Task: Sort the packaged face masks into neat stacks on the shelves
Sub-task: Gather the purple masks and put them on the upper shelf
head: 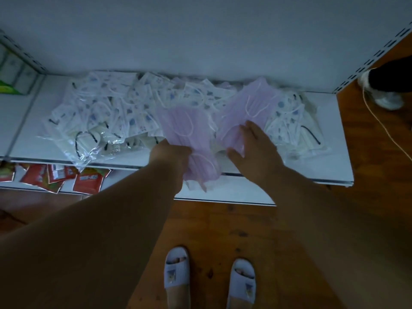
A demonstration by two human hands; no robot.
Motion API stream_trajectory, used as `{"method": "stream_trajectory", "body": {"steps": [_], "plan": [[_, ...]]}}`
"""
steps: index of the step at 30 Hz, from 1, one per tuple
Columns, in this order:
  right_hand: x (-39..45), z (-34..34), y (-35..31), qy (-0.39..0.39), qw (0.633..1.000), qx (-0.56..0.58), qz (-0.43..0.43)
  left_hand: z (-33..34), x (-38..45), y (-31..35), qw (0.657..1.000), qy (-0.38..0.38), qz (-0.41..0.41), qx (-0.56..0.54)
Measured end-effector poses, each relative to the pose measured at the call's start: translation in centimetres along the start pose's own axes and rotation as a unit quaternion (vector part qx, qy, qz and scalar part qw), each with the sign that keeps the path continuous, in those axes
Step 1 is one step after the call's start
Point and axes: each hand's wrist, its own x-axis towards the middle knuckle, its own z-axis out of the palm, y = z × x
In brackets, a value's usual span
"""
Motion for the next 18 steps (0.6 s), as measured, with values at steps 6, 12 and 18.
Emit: {"method": "stream_trajectory", "body": {"steps": [6,12,18], "plan": [[1.5,0.2,0.3,0.019,0.982,-0.189,0.014,-0.6,-0.2,-0.5,0.998,-0.057,0.022,0.011],[-0.3,-0.2,-1.0,0.116,0.987,0.114,0.007,-0.3,0.6,-0.3,0.999,-0.038,-0.030,0.008],[-2.3,0.3,-4.0,-0.040,0.974,0.154,-0.163,-0.3,0.0,0.9,0.975,-0.118,-0.108,-0.154]]}}
